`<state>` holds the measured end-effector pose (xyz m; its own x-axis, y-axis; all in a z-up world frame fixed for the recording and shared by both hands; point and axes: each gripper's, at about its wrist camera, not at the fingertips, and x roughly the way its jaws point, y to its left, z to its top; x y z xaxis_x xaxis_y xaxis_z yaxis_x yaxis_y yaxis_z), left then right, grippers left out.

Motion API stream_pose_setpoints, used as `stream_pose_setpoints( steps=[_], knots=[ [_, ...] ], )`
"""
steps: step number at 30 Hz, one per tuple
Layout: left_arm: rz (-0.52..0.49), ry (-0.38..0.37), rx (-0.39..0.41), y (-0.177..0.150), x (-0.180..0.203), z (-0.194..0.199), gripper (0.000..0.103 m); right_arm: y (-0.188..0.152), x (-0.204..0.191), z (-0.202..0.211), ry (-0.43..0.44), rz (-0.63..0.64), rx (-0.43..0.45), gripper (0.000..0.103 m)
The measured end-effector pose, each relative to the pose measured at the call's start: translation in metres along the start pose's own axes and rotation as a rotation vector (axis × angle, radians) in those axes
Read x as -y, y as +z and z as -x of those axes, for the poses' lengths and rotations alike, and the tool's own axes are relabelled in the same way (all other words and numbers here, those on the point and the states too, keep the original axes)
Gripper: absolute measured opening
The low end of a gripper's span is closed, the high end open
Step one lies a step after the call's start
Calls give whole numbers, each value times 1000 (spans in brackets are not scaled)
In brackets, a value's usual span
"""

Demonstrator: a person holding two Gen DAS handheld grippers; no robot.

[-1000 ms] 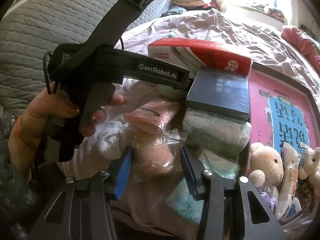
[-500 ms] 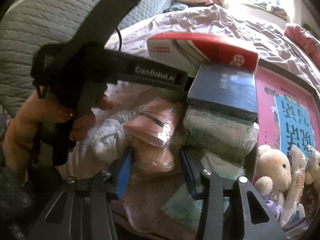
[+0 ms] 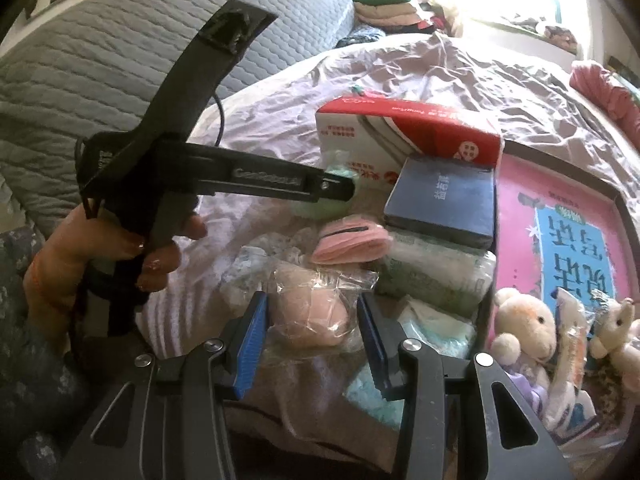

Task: Organize soft objects
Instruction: 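Grasp the green fuzzy ball with the left tool while the right tool grasps the clear bun bag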

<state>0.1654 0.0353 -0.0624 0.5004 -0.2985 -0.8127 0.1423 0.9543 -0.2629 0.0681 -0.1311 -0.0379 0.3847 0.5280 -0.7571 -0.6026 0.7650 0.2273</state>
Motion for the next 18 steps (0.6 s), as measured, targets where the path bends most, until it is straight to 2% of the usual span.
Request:
stream_pose_setpoints(
  steps=[13, 18],
  knots=[
    [12, 51, 34, -2, 4, 26, 45, 0, 5, 27, -11, -26, 63, 47],
    [2, 59, 48, -3, 11, 33, 45, -1, 17, 38, -16, -73, 92, 47]
  ],
)
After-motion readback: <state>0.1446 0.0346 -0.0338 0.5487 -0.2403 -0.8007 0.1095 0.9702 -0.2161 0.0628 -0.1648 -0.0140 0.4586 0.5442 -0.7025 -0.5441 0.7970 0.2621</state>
